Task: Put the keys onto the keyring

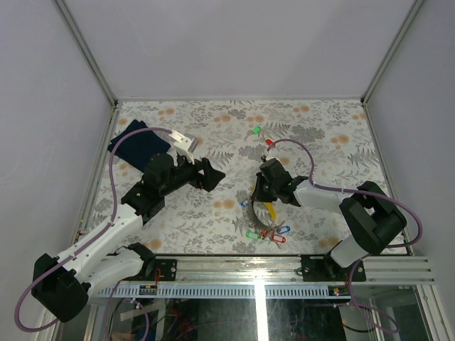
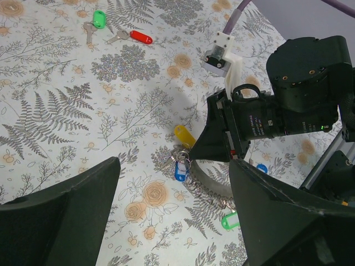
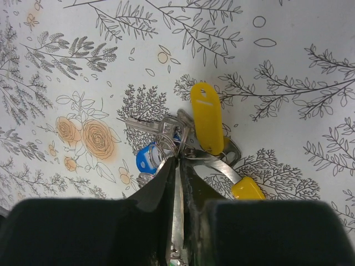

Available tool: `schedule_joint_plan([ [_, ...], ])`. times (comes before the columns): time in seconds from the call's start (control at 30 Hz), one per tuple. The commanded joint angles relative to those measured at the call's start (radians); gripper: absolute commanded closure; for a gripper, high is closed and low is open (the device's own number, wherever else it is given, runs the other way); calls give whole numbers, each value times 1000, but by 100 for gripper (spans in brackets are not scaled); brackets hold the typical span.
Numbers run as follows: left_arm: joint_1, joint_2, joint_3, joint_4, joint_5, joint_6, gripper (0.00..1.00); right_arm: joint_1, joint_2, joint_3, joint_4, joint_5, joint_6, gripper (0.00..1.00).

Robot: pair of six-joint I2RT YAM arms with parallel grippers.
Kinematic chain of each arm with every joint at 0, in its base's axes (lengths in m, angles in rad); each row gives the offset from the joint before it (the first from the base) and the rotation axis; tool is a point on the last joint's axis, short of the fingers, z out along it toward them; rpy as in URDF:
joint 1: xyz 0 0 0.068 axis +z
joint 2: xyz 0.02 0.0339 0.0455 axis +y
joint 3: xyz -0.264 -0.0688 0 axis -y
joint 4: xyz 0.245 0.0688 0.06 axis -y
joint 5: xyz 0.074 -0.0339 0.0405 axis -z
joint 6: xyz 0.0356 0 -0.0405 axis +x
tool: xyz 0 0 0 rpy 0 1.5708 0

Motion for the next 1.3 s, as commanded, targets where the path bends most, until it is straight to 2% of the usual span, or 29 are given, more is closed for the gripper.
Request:
schedule_joint_plan([
  [0.0,1,-11,38,18,-21,18,18,7,-8,27,62,19,-75,93],
  [0.1,1,-15,36,18,-21,19,18,8,-28,8,88,12,-117,100],
  [0.43,1,-63,3,46,21,73,16,8,-134,-69,196,-88,-353,100],
  [0.77,0,-152,-64,135,255,190,21,7,-355,-183,262,-267,-637,100],
  [0.9,1,-142,-62,133,343,249,25,8,-480,-239,295,-316,-673,100],
  [1.03,0,-99,-43,135,401,279,29,8,-564,-256,259,-334,-695,100],
  [1.13,-3,-43,-21,158,469,266,33,8,-600,-260,233,-343,-701,100],
  [1.27,-41,39,-15,230,477,213,36,8,-629,-265,219,-346,-703,100],
])
